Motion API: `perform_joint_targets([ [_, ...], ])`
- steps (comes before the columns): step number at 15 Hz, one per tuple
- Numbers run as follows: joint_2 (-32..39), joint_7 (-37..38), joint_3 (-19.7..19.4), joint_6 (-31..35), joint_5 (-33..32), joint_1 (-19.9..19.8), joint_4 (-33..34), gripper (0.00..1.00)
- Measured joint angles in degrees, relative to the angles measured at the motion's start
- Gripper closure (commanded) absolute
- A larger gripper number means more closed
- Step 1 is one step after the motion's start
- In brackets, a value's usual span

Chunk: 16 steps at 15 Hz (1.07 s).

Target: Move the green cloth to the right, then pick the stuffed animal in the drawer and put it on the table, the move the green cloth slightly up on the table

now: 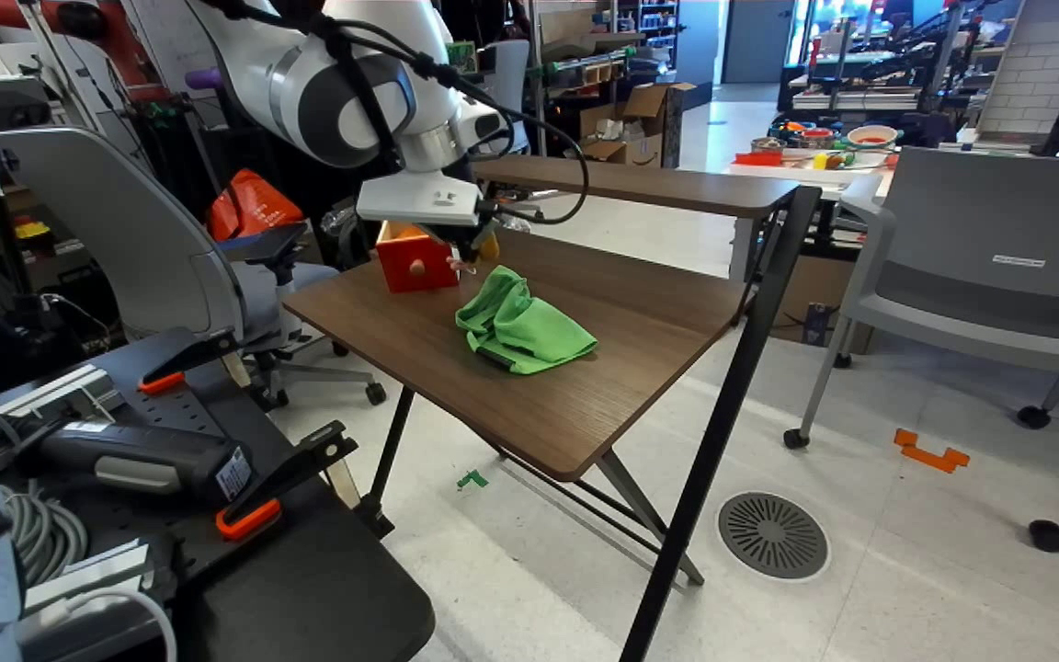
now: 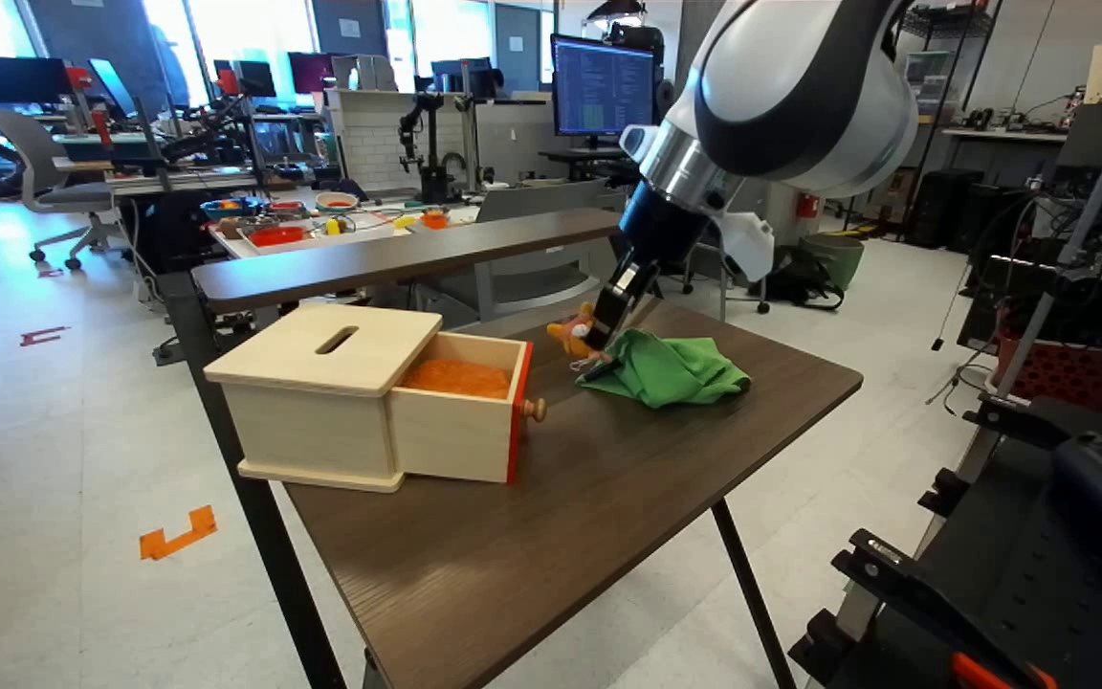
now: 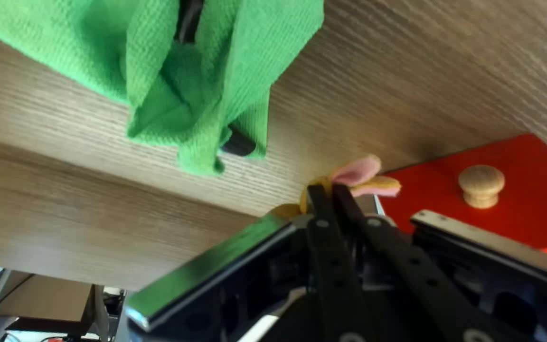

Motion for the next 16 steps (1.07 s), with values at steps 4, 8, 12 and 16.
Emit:
perform_joint_targets([
  [4,2.42,0.00,-1.14,-0.02,-0.13,0.11,-0.21,0.62],
  [8,3.31,0.00,-1.64,-0.06,-1.01,0.80,-0.33,0.35],
  [12,2.37,0.31,-1.07,-0.06,-1.10,0.96,-0.65,0.05],
  [16,-2.68,1.83,-0.83,-0.11,-1.08,-0.17,-4.11,0.00],
])
